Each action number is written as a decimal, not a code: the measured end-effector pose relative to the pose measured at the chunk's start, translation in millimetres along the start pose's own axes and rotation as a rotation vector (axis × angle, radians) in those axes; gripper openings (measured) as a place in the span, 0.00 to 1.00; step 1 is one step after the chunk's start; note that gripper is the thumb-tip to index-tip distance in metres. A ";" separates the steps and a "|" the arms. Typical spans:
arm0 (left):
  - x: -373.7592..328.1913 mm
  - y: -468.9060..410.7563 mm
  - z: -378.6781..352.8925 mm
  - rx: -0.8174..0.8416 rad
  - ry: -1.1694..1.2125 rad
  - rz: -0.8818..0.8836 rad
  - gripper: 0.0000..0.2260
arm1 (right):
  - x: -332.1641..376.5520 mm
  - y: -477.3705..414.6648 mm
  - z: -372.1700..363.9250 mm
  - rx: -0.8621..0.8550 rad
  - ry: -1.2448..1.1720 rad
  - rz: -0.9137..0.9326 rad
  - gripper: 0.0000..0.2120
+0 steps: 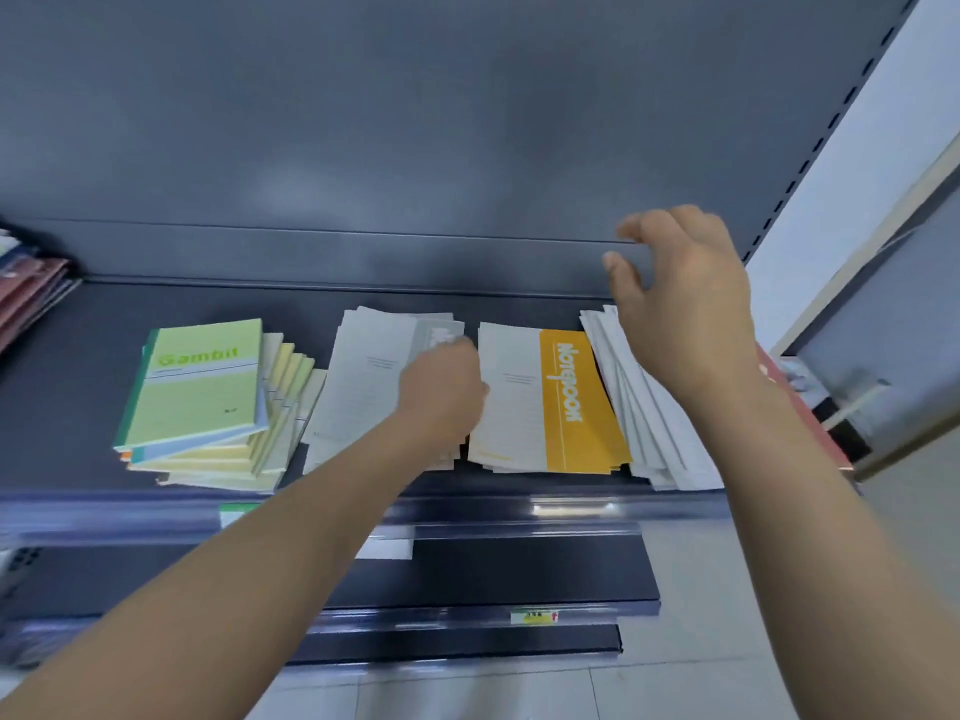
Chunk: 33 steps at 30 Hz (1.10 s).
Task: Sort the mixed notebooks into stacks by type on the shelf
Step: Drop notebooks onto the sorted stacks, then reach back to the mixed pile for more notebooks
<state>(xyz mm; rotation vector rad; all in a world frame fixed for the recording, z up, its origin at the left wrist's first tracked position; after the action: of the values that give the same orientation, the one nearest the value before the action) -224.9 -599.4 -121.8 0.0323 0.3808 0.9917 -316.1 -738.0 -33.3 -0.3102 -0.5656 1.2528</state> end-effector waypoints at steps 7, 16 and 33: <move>57.0 48.3 101.0 -0.541 -0.001 -0.257 0.09 | 88.5 -23.8 0.3 -0.089 -0.077 0.208 0.12; 222.0 152.6 171.5 -0.918 -0.108 -0.259 0.07 | 282.5 -27.1 -23.0 -0.067 -0.228 0.383 0.12; 485.2 218.3 238.6 -0.969 -0.035 0.000 0.09 | 526.6 -42.3 -103.2 0.038 -0.225 0.406 0.13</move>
<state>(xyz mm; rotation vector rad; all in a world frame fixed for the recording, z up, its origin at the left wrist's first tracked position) -87.1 -46.0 -0.6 -0.8232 -0.1609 1.0886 -118.0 -240.9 25.7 -0.2605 -0.6915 1.7029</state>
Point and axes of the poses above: each hand's wrist, its own y-axis away from the middle knuckle, its own z-axis out of the back of the hand, x = y × z, the point moved 1 cm from there along -y, towards the middle knuckle, and after that the axes turned 10 degrees about x, right-handed, at the moved point
